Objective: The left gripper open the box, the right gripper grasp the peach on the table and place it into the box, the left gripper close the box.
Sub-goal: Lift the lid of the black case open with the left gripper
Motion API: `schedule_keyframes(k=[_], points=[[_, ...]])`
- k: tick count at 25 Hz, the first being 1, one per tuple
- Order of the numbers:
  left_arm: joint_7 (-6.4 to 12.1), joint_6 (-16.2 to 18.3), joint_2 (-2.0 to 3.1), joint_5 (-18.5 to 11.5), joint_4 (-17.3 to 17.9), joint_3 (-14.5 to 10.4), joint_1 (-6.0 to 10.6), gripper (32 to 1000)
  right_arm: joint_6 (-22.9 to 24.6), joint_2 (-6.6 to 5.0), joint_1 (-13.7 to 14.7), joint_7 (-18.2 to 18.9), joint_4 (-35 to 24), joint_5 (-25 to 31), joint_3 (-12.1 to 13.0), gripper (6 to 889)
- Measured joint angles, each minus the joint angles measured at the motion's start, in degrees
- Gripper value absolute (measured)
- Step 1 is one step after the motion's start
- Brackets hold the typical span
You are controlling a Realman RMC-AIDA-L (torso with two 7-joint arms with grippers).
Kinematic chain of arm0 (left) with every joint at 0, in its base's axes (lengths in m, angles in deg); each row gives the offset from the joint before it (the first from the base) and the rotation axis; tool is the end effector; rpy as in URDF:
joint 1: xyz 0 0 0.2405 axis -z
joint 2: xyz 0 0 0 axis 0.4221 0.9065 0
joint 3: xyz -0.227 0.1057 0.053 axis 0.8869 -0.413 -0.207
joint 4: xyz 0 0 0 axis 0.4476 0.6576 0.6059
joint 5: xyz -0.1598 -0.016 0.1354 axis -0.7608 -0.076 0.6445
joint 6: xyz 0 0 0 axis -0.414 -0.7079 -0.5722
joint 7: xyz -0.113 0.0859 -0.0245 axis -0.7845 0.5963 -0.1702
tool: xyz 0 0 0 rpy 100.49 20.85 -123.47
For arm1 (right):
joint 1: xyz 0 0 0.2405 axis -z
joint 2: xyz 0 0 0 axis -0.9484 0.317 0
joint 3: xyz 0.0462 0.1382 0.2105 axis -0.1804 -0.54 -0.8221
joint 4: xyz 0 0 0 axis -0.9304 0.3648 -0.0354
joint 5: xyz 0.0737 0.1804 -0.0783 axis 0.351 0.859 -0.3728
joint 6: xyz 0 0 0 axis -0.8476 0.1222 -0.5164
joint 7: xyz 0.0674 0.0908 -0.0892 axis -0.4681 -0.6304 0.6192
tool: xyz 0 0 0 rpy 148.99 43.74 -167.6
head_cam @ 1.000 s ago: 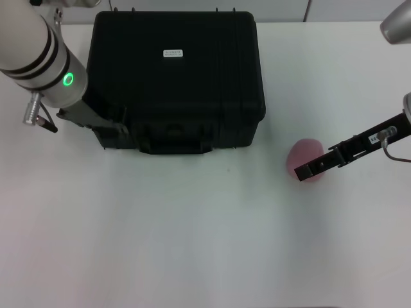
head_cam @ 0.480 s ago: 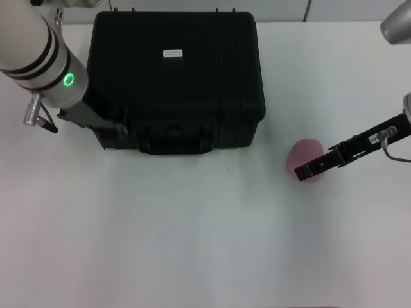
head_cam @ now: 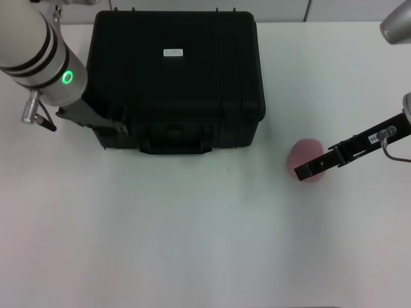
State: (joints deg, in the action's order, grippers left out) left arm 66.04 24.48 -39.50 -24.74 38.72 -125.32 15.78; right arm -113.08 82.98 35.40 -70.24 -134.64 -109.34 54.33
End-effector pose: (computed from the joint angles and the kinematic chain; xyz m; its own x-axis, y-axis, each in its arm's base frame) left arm -0.1565 0.3769 0.0033 0.3811 0.9210 0.0807 0.7129 -0.2372 -0.6599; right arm 0.2385 0.3502 0.0113 0.5210 -0.8528 0.0363 -0.8321 -0.5170 -0.2007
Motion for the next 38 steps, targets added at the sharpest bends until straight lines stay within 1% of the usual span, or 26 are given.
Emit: schedule_keyframes(k=[10, 19, 26, 38], points=[[-0.11, 0.97, 0.05, 0.29, 1.17, 0.04, 0.4, 382, 0.03, -0.08, 0.0, 0.0, 0.0, 0.0, 0.06, 777], [-0.3, 1.74, 0.05, 0.1, 4.48, -0.13, 0.16, 382, 0.03, -0.09, 0.0, 0.0, 0.0, 0.0, 0.03, 774], [-0.13, 1.77, 0.0, -0.15, 5.22, -0.05, 0.13, 383, 0.03, -0.09, 0.0, 0.0, 0.0, 0.0, 0.01, 771], [-0.02, 3.42, -0.01, -0.24, 6.19, 0.29, 0.57, 383, 0.03, -0.09, 0.0, 0.0, 0.0, 0.0, 0.04, 767]])
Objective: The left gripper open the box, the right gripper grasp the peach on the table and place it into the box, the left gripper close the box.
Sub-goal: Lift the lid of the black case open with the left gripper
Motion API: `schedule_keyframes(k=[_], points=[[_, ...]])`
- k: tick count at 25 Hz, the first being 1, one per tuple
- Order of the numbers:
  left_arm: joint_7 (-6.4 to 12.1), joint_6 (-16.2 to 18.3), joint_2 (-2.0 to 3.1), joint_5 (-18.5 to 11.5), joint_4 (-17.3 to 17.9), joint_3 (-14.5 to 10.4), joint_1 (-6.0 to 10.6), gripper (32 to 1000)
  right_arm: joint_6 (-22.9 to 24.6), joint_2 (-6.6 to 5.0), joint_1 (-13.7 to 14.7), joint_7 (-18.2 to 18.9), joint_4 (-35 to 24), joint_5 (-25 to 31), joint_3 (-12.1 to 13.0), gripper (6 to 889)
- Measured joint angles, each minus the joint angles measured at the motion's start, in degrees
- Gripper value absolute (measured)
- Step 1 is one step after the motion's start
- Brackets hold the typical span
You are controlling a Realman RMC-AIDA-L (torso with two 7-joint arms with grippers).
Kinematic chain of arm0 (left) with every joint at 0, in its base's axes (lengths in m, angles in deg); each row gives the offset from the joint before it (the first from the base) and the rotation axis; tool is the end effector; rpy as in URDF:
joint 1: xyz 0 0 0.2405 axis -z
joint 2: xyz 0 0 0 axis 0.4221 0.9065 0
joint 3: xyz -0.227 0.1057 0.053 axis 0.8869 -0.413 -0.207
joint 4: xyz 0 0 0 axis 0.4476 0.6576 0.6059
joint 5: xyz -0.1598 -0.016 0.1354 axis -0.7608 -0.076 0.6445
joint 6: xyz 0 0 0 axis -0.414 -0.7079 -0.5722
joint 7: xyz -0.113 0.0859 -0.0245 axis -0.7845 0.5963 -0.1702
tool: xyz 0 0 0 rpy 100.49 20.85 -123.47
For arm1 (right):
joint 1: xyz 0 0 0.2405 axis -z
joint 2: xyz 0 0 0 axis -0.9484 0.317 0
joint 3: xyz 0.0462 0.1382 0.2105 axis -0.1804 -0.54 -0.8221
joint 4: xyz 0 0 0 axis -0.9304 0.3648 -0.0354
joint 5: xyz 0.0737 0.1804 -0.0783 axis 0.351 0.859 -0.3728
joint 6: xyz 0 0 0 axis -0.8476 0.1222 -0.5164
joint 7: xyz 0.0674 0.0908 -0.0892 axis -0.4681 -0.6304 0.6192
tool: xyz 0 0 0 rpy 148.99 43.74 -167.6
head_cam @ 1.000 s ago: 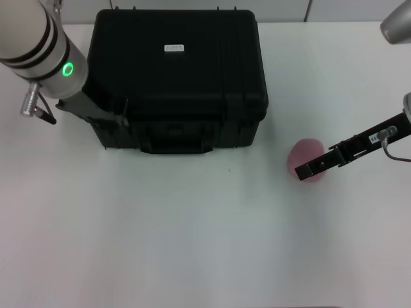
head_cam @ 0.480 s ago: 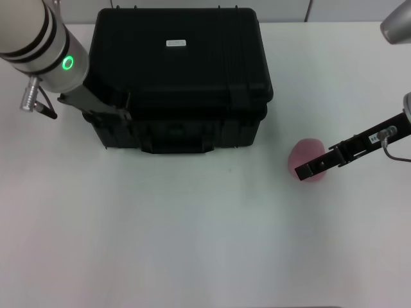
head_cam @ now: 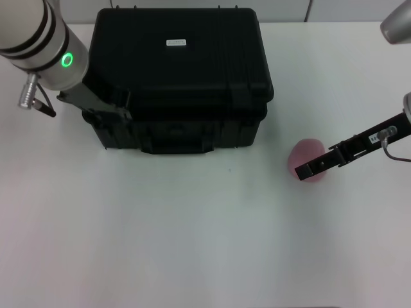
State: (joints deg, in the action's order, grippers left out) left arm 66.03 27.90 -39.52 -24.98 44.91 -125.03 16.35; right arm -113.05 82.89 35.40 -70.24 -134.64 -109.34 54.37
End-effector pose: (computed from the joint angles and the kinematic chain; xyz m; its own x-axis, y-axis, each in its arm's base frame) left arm -0.1321 0.3733 0.0140 0.4379 0.8946 0.0897 0.7037 -0.2789 -0.6535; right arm 0.2387 0.3505 0.0118 0.5213 -0.8526 0.0364 -0.8316 -0.5171 -0.2026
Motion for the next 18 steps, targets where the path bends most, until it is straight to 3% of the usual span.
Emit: schedule_keyframes(k=[18], points=[[0.28, 1.59, 0.16, 0.4, 2.18, 0.66, 1.69, 383, 0.0, -0.14, -0.07, 0.0, 0.0, 0.0, -0.08, 760]])
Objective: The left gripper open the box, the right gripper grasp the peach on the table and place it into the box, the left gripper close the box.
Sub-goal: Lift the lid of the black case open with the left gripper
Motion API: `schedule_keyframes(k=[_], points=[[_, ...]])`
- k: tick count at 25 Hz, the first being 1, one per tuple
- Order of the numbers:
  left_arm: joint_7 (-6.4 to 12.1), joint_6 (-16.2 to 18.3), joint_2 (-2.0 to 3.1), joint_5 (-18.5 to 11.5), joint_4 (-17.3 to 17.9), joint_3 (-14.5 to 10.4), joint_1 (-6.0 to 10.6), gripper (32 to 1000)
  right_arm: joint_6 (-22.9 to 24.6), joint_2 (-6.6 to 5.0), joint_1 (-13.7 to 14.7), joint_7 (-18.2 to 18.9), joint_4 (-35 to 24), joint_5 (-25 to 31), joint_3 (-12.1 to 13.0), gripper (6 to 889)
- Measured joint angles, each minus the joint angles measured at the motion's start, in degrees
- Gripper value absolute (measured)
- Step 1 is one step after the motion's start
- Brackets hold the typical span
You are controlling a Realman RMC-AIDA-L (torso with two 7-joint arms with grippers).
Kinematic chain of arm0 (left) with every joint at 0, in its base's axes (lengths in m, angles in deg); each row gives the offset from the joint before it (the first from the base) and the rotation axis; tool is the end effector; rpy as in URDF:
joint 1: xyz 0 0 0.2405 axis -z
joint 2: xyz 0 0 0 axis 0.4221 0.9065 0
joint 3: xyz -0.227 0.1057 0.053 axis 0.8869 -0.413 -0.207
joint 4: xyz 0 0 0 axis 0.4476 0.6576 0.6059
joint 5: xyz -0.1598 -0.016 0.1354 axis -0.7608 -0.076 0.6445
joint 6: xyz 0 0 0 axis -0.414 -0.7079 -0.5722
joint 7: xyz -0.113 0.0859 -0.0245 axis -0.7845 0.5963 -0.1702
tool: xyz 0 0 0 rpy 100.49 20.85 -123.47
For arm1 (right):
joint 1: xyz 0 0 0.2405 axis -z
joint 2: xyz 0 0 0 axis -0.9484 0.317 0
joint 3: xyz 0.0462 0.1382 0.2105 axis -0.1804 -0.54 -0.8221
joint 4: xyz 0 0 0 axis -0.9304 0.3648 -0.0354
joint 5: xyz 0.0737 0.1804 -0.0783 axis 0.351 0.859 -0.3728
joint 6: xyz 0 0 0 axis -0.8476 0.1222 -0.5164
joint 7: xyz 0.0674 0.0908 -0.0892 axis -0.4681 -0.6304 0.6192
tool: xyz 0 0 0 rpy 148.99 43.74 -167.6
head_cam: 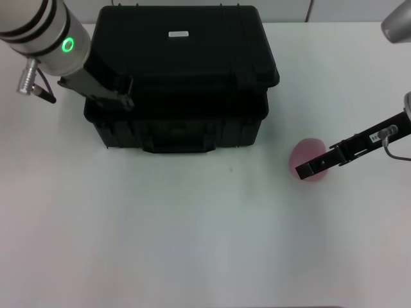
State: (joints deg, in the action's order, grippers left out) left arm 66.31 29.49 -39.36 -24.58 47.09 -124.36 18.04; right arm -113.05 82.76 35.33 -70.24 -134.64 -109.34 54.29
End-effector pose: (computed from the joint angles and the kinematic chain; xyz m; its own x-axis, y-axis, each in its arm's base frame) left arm -0.1164 0.3756 0.0214 0.4763 0.8741 0.0952 0.6882 -0.3032 -0.6591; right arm 0.2388 0.3511 0.0129 0.5218 -0.8524 0.0350 -0.8311 -0.5171 -0.2047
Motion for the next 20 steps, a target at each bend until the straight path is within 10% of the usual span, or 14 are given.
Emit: schedule_keyframes(k=[20], points=[[2.09, 0.87, 0.1, -0.13, 1.34, 3.19, 1.58, 383, 0.0, -0.17, -0.11, -0.18, 0.0, -0.01, 0.33, 753]])
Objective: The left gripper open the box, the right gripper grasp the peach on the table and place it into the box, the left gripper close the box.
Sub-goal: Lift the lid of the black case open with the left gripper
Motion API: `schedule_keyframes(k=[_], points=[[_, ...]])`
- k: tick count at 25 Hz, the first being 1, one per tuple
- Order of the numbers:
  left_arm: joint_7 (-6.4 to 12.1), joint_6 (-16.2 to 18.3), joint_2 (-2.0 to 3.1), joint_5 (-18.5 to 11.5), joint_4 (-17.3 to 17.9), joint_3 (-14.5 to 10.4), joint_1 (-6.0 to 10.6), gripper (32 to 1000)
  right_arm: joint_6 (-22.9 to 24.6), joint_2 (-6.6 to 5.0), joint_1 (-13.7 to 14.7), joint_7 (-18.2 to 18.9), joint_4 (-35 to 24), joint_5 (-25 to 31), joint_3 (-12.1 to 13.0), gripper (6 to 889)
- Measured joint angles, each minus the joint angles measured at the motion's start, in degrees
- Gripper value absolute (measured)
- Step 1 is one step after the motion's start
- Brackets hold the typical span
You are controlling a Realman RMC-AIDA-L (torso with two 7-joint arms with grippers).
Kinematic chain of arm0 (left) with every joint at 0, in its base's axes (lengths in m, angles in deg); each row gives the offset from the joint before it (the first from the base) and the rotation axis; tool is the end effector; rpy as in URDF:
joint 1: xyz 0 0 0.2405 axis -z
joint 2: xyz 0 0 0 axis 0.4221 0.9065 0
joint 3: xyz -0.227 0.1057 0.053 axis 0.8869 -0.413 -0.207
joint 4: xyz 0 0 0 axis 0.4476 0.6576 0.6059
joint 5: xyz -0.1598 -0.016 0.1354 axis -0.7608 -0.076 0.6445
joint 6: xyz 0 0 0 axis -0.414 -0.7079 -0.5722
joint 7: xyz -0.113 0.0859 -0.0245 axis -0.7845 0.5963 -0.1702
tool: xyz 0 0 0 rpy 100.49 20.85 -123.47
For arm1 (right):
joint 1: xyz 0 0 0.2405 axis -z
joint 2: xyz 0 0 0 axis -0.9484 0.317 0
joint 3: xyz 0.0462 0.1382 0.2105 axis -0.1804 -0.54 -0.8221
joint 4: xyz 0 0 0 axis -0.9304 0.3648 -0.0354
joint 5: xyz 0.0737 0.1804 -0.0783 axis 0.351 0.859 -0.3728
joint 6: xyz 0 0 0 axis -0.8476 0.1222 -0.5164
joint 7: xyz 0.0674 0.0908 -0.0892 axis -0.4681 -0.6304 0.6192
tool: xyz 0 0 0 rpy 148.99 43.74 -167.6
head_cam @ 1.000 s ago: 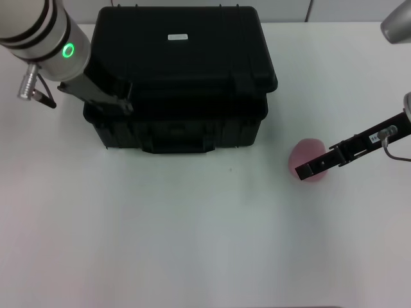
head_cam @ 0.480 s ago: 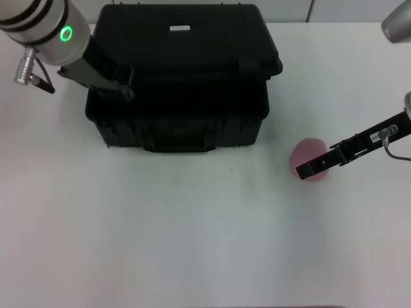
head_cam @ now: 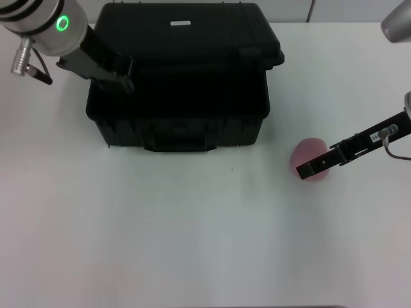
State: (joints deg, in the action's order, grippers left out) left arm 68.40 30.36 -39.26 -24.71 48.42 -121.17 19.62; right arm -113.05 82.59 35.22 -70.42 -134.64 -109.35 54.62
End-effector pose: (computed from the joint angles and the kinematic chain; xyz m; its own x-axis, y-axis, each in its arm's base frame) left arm -0.1046 0.3816 0.0338 0.5086 0.8528 0.1186 0.6885 -0.3201 -0.6507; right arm 0.2384 0.3517 0.0134 0.5228 -0.8515 0.0393 -0.8292 -0.5187 -0.2083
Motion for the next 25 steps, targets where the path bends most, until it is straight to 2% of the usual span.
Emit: schedule_keyframes(k=[7, 16, 25], points=[[1.03, 0.36, -0.03, 0.11, 0.19, 1.39, 0.75, 383, 0.08, -0.05, -0.07, 0.0, 0.0, 0.0, 0.0, 751], [1.14, 0.45, 0.04, 0.63, 0.19, 1.59, 1.74, 384, 0.09, -0.05, -0.09, 0.0, 0.0, 0.0, 0.01, 747], [1.96, 0.58, 0.04, 1.14, 0.2, 3.18, 2.6, 384, 0.18, -0.16, -0.11, 0.07, 0.67, 0.0, 0.01, 744]])
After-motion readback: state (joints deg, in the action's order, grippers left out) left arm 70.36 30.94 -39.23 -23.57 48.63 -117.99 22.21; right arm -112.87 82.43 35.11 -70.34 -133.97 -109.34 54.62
